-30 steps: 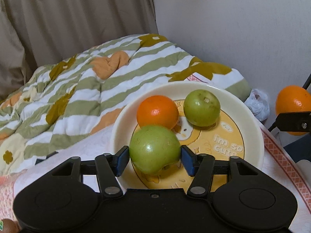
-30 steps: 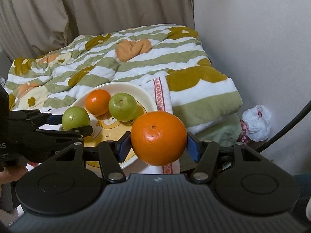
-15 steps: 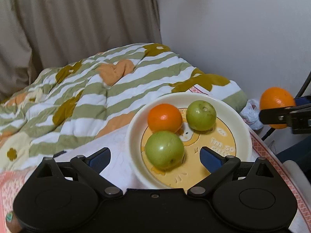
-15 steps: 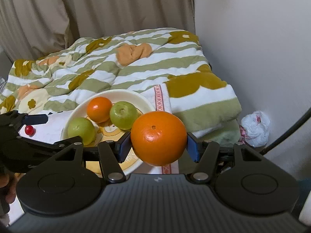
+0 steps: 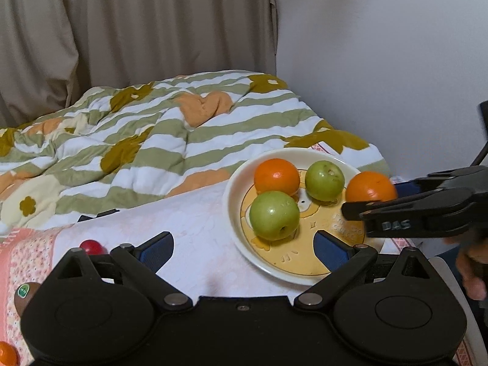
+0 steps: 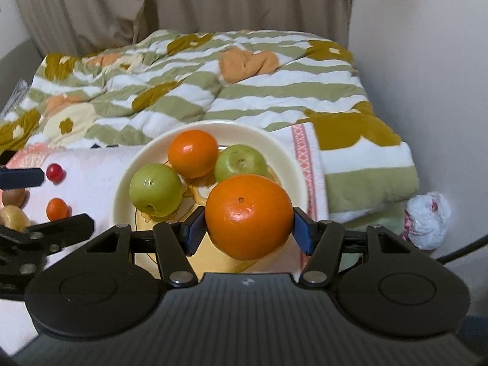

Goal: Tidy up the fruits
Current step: 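Lift both fruits to the cream bowl and release them inside, then move both tools back toward the red apple and cherry tomatoes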

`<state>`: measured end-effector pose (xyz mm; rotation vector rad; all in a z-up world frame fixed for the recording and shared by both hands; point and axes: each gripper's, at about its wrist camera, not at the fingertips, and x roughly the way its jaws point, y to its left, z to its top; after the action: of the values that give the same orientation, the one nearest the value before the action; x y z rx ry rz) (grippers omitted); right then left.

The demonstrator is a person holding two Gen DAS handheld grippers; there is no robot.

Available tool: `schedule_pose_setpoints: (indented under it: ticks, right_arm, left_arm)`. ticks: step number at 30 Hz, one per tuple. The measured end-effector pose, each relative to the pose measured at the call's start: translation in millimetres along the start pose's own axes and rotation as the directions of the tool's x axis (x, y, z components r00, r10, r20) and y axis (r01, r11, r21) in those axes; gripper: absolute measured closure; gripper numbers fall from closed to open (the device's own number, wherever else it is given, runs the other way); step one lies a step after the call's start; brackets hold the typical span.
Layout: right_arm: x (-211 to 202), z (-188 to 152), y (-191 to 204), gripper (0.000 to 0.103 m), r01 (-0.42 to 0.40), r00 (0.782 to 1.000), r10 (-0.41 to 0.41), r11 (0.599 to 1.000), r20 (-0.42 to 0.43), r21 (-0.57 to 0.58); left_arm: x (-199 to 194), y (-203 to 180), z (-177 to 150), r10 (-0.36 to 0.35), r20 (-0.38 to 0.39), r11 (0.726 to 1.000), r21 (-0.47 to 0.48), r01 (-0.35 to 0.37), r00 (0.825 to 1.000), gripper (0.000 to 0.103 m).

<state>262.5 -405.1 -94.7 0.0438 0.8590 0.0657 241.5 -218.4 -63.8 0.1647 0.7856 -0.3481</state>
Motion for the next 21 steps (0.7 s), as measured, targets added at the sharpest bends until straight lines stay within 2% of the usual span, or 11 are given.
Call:
schedule_pose_setpoints:
  ticks: [6,13,15,16,17,19,21]
  right_arm:
    - [23,-7,5,0.028,0.011,1.0,-0.012,0.999,-0.021,-0.045]
    - [28,-8,3,0.028,0.007,0.999,-0.009,0.998,-0.034,-0.061]
    - [23,-8,4,0.02,0.003,1.0,-0.004,0.998,-0.012,-0.065]
    - [18,-6,5,0.007,0.002,1.0,-0.001,0.998,0.009,-0.066]
    - [12,-6,4,0.0,0.001,0.999,0.001,0.998,0.033,-0.069]
    - [1,-4,4,0.0,0.007,0.997,-0.001,0.997,0.076,-0.077]
    - [-7,-1,5,0.0,0.008,0.997,-0.001,0.996,0.081,-0.091]
  left_arm:
    - [-2,5,-5,0.028,-0.007,1.0,-0.001,-0.028,1.0,0.003]
    - [-8,7,-9,0.047,-0.006,0.999,-0.017,-0.047,0.999,0.003]
    - [-12,6,-9,0.056,0.0,0.998,-0.018,-0.056,0.998,0.003]
    - [-14,6,-9,0.059,0.002,0.998,-0.02,-0.059,0.998,0.003]
    - [-16,5,-9,0.061,0.003,0.998,-0.022,-0.061,0.998,0.003]
    - [-21,4,-10,0.068,0.008,0.997,-0.028,-0.068,0.998,0.003]
    - [-28,3,-10,0.077,0.018,0.996,-0.036,-0.077,0.997,0.003]
